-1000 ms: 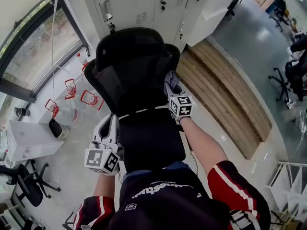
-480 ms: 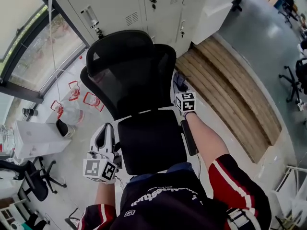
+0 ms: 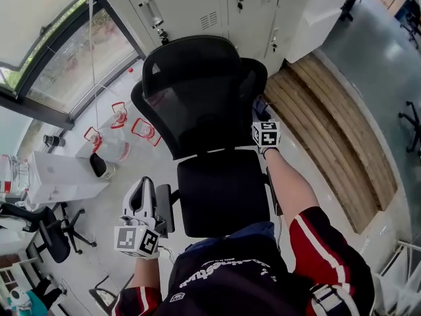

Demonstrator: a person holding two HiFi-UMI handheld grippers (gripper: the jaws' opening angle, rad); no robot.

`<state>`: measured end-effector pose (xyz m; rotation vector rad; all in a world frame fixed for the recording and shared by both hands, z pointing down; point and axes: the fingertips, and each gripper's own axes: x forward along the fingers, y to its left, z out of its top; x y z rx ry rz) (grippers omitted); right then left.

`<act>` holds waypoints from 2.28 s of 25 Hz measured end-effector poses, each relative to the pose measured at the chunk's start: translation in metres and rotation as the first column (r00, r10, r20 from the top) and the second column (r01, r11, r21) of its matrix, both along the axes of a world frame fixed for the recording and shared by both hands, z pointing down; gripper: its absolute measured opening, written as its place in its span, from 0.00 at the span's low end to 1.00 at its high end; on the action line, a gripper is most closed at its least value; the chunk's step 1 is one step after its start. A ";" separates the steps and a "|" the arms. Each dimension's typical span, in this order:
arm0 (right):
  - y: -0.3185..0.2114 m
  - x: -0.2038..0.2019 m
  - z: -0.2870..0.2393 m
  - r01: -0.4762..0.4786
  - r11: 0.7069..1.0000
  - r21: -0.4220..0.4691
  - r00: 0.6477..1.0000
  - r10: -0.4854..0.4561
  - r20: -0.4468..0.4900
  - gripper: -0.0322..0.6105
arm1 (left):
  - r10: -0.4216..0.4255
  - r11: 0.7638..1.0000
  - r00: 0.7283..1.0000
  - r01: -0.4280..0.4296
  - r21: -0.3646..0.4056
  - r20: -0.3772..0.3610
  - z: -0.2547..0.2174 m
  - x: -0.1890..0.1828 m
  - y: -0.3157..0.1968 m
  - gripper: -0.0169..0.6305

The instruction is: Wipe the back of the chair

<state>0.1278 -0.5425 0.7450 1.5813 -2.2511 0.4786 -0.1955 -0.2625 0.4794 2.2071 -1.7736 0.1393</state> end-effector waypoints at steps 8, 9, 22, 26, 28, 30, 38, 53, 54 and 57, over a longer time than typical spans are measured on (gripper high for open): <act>-0.003 -0.049 0.002 0.007 1.000 0.011 1.000 -0.007 -0.022 0.15 | -0.025 1.000 1.000 0.025 0.002 -0.014 0.009 -0.047 0.010 0.07; -0.001 -0.056 0.002 0.013 1.000 0.012 1.000 -0.013 -0.024 0.15 | -0.021 1.000 1.000 0.021 0.003 -0.018 0.011 -0.051 0.009 0.07; 0.021 -0.177 0.003 0.125 0.992 0.001 0.991 -0.125 -0.042 0.15 | -0.007 0.999 0.996 0.010 0.034 -0.088 0.018 -0.091 0.002 0.07; 0.020 -0.224 0.004 0.174 0.985 0.005 0.984 -0.174 -0.033 0.15 | -0.037 0.998 0.995 0.041 0.041 -0.097 0.018 -0.108 0.005 0.07; 0.022 -0.252 0.005 0.201 0.980 0.006 0.979 -0.201 -0.029 0.15 | -0.061 0.997 0.993 0.065 0.038 -0.100 0.019 -0.119 0.011 0.07; 0.027 -0.282 0.005 0.225 0.974 0.001 0.974 -0.225 -0.011 0.15 | -0.087 0.995 0.991 0.091 0.032 -0.103 0.020 -0.129 0.018 0.07; 0.046 -0.395 0.008 0.383 0.924 0.005 0.923 -0.382 0.043 0.15 | -0.172 0.984 0.981 0.175 0.028 -0.091 0.021 -0.157 0.033 0.07; 0.090 -0.469 -0.006 0.532 0.847 0.015 0.840 -0.530 0.117 0.15 | -0.211 0.977 0.972 0.214 0.021 -0.107 0.025 -0.171 0.052 0.07; 0.093 -0.463 -0.009 0.529 0.848 0.021 0.841 -0.527 0.120 0.15 | -0.198 0.979 0.974 0.202 0.029 -0.109 0.023 -0.166 0.049 0.07; 0.103 -0.436 -0.018 0.511 0.859 0.029 0.852 -0.510 0.119 0.15 | -0.138 0.988 0.984 0.145 0.055 -0.109 0.011 -0.146 0.039 0.07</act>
